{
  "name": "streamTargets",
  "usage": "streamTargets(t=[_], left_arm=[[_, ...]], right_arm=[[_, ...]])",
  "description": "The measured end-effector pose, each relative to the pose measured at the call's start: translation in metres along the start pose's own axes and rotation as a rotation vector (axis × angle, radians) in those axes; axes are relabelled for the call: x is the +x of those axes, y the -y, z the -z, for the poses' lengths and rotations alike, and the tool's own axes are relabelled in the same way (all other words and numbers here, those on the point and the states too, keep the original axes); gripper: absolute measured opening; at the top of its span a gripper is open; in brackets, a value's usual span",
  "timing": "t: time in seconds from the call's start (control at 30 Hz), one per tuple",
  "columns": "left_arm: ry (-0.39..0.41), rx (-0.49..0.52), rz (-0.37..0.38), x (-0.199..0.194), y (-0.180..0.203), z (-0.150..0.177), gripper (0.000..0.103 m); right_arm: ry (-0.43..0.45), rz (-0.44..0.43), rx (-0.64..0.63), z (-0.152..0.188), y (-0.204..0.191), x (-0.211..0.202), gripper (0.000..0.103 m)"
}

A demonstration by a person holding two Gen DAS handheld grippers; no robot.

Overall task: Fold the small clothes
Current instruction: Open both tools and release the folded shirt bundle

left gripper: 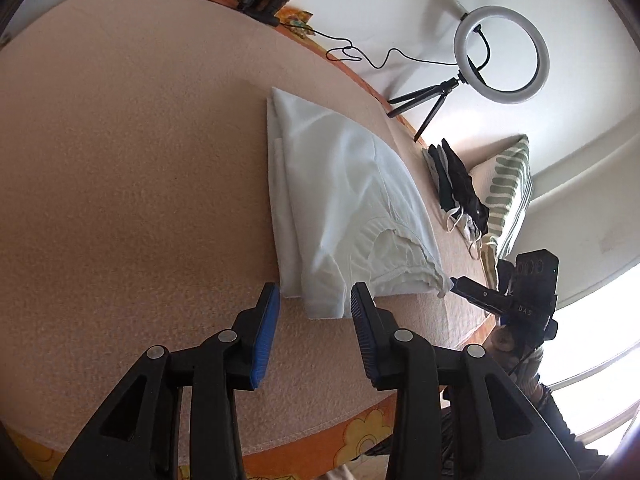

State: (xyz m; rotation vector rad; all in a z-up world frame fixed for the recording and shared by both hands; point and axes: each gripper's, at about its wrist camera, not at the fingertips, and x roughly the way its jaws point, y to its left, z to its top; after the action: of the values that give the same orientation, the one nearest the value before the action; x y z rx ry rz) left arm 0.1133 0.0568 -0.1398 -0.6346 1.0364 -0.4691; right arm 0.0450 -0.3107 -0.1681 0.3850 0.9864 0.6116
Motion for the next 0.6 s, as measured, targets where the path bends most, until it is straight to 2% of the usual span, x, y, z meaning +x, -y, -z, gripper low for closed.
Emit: streamTargets(t=[0.07,0.1,0.13,0.17,0.2,0.27,0.33,0.4,0.43,0.53,0.6], left_arm=[[-0.012,-0.017,0.017,0.004,0.0,0.001,0.032],[-0.011,-0.02,0.021,0.005,0.001,0.002,0.03],[-0.005,-0.025,0.024,0.005,0.001,0.001,0.012],[-0.001,-0.032,0.035,0.004,0.001,0.001,0.002],[0.01,-0.03,0.037,0.002,0.003,0.0,0.002],[0.039,0.006,0.025,-0.006,0.011,-0.002,0.003],[0.073,0.062,-0.003,-0.017,0.022,-0.006,0.003],[0.101,0.161,-0.084,-0.024,0.034,-0.007,0.003],[0.098,0.194,-0.121,-0.023,0.035,-0.005,0.003],[0.018,0.208,-0.148,-0.007,0.026,0.004,0.003],[0.006,0.217,-0.189,-0.001,0.023,0.01,0.003]], right_arm=[[-0.007,-0.001,0.001,0.0,-0.001,0.003,0.038],[-0.015,-0.007,0.0,0.001,-0.003,0.005,0.033],[-0.02,-0.015,-0.002,0.001,-0.004,0.006,0.03],[-0.024,-0.02,-0.007,0.002,-0.007,0.008,0.023],[-0.024,-0.018,-0.018,0.002,-0.01,0.008,0.014],[-0.014,-0.015,-0.047,0.003,-0.018,0.006,0.006],[0.008,-0.031,-0.055,0.002,-0.024,-0.002,0.005],[0.028,-0.061,-0.055,0.001,-0.027,-0.01,0.004],[0.028,-0.051,-0.062,0.001,-0.027,-0.011,0.004],[-0.011,0.054,-0.111,0.009,-0.027,-0.001,0.004],[-0.035,0.111,-0.128,0.013,-0.025,0.005,0.002]])
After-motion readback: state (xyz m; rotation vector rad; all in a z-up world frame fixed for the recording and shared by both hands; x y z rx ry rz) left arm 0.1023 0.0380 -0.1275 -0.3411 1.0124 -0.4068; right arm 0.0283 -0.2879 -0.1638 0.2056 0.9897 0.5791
